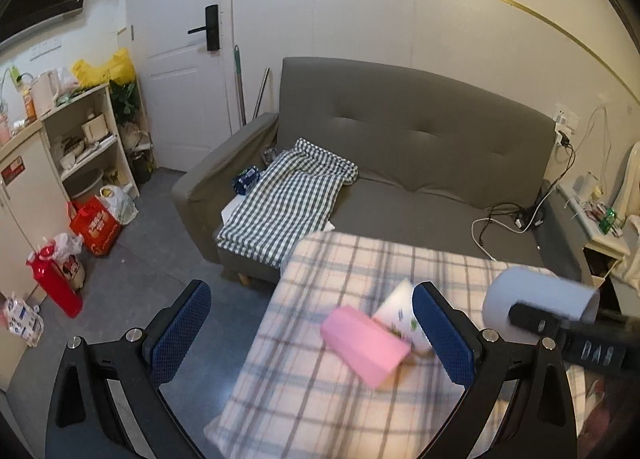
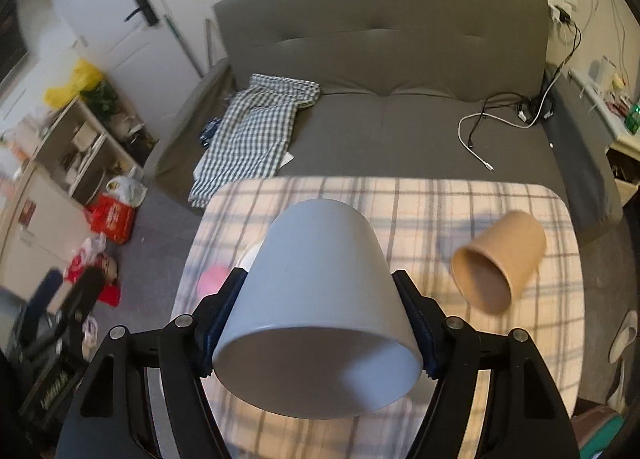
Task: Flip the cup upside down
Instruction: 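Lift the white cup with the right tool and rotate it rim-down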
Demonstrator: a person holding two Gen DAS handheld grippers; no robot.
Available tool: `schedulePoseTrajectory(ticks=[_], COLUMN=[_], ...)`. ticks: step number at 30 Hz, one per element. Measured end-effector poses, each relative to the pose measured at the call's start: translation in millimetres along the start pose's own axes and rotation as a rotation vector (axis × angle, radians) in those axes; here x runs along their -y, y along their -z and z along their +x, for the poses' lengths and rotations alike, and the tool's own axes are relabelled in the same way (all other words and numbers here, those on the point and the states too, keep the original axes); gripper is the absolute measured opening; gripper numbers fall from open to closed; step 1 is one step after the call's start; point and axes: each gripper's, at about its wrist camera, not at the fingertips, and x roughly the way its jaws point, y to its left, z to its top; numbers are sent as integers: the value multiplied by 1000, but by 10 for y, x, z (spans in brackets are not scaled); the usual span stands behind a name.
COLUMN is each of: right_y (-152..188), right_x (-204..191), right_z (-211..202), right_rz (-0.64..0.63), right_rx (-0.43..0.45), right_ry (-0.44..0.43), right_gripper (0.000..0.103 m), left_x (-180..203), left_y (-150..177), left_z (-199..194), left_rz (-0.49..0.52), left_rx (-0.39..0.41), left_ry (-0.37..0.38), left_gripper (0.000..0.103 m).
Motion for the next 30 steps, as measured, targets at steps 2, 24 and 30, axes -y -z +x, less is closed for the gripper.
schedulePoseTrajectory(ticks=[2,24,30], right_y=[210,1706,1515], right_x=[-58,120,78], right_z=[-35,482,620], right_rz=[-20,-176,-147], right_rx=[-7,-107,-87], right_ry=[-11,36,29], right_gripper=[72,72,72], left_x=[-46,-47,17], left_y=[128,1160,1173], left_z=[-68,193,146], left_rz=[-10,-20,-1], left_rx=[-9,-174,-182], left_ry=[7,2,-9], left_gripper=[103,103,103])
